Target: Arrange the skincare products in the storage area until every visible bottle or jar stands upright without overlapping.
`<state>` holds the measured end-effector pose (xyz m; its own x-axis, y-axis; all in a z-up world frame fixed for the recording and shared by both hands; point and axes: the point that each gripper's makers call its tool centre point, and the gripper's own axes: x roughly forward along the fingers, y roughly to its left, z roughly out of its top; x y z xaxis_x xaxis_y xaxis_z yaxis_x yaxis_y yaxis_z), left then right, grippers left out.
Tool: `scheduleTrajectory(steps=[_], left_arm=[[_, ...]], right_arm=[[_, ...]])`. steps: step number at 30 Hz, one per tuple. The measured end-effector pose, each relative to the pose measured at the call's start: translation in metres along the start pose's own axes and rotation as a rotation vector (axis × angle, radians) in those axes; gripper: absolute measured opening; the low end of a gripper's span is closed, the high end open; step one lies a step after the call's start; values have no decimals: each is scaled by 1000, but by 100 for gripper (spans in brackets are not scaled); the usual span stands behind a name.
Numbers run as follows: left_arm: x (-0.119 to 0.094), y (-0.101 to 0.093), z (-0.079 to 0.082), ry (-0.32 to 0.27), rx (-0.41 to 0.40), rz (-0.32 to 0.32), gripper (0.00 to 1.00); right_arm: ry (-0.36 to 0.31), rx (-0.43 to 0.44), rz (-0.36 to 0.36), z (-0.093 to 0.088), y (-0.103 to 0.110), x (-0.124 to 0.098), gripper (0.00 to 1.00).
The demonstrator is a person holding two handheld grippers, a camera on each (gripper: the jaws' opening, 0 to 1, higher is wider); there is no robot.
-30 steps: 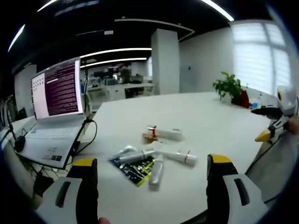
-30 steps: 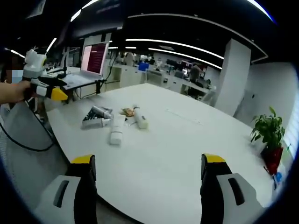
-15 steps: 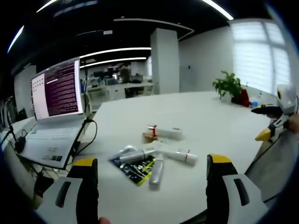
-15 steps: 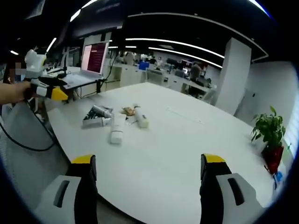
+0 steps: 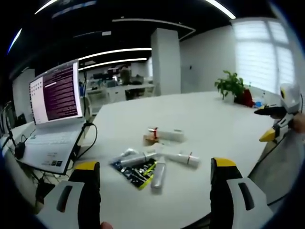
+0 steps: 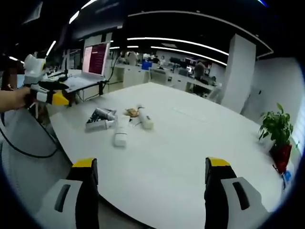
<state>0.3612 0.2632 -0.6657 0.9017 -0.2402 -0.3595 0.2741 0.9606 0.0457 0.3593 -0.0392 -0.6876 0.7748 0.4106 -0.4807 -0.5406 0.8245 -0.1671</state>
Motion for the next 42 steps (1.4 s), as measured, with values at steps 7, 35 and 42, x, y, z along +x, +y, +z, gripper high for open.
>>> scheduleTrajectory(steps=[7, 35, 42], left_arm=[[1, 1, -2, 15, 6, 7, 89], [-1, 4, -2, 15, -7, 18, 86], [0, 3, -4, 24, -3, 9, 85]], right_arm=[[42, -29, 48, -6, 9, 4, 93], [117, -87, 187, 8, 15, 38, 88], [120, -91, 200, 17, 18, 52, 86]])
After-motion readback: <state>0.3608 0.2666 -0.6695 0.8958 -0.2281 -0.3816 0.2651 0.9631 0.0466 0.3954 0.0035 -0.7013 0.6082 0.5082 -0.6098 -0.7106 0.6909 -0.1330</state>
